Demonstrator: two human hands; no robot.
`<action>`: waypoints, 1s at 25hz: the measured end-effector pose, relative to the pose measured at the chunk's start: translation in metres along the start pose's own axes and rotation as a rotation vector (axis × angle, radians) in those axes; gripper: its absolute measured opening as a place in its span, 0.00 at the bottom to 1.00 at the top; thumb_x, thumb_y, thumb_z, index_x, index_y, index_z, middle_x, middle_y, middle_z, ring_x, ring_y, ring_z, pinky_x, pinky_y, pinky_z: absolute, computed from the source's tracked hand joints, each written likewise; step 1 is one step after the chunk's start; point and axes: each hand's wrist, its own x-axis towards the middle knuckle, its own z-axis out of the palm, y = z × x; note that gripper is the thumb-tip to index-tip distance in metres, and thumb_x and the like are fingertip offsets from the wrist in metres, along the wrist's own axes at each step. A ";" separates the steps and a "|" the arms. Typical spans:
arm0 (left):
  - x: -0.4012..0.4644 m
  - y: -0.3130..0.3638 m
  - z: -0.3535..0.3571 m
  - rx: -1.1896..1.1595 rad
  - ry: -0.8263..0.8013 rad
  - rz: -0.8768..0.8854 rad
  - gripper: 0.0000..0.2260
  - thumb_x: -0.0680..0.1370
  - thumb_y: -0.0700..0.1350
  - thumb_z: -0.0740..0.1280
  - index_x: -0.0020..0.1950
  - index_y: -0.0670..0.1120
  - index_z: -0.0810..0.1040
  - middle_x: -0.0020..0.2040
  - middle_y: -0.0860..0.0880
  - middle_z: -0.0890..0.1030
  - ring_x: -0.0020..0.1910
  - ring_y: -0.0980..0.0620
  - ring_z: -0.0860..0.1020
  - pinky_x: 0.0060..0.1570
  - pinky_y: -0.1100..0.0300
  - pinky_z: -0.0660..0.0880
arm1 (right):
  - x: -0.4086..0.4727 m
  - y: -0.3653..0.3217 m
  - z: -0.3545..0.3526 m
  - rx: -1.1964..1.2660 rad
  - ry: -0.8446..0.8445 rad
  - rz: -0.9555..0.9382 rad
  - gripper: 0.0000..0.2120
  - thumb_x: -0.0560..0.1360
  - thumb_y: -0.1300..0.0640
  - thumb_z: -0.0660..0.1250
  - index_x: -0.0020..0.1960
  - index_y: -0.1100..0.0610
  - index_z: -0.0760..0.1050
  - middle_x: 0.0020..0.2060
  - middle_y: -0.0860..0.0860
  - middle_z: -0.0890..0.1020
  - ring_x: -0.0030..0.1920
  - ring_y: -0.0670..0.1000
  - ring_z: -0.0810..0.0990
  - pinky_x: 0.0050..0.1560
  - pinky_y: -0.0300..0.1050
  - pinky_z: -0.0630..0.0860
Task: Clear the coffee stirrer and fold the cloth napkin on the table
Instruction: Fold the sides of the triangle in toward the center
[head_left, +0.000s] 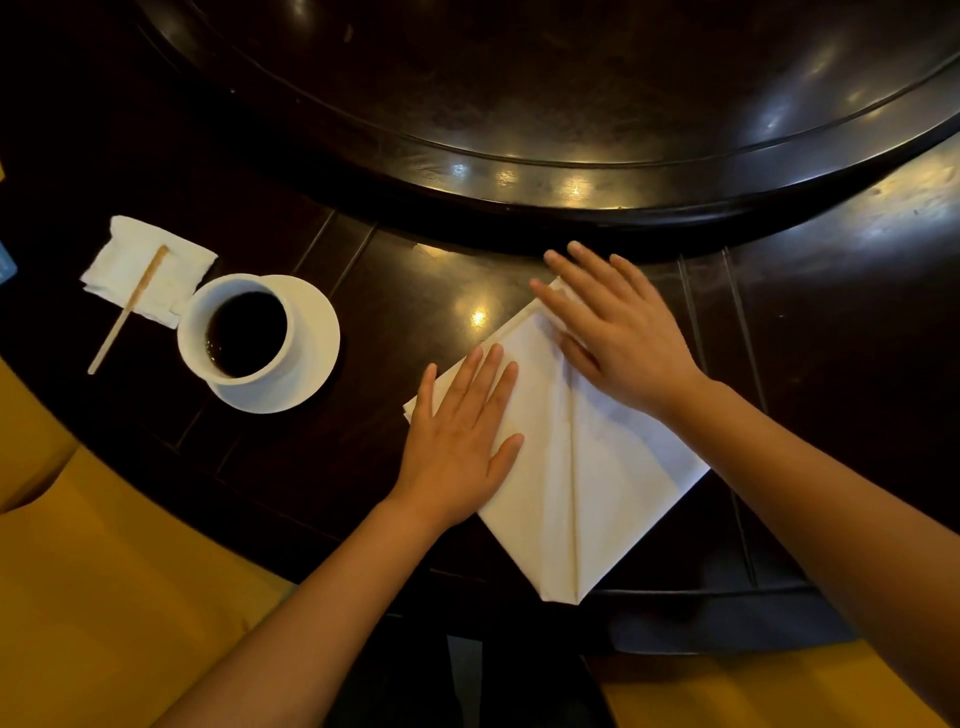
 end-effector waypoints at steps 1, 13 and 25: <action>0.002 -0.001 0.000 0.022 0.002 0.024 0.30 0.78 0.61 0.42 0.75 0.47 0.39 0.76 0.48 0.40 0.74 0.51 0.36 0.68 0.43 0.32 | -0.004 0.003 0.002 -0.047 -0.127 -0.034 0.26 0.80 0.44 0.47 0.74 0.53 0.54 0.74 0.55 0.59 0.75 0.55 0.49 0.73 0.57 0.50; 0.006 0.004 -0.004 0.104 -0.140 0.705 0.29 0.80 0.58 0.47 0.76 0.46 0.47 0.77 0.47 0.46 0.75 0.49 0.44 0.72 0.47 0.43 | -0.013 0.015 0.016 -0.041 -0.249 -0.003 0.26 0.80 0.44 0.40 0.76 0.52 0.43 0.76 0.52 0.49 0.75 0.50 0.41 0.73 0.51 0.40; -0.058 0.027 -0.005 -0.033 0.100 0.572 0.28 0.78 0.56 0.51 0.74 0.42 0.55 0.74 0.46 0.56 0.74 0.49 0.54 0.71 0.51 0.49 | -0.013 0.013 0.018 -0.074 -0.227 0.011 0.27 0.79 0.43 0.38 0.76 0.51 0.42 0.76 0.52 0.48 0.75 0.50 0.41 0.74 0.53 0.42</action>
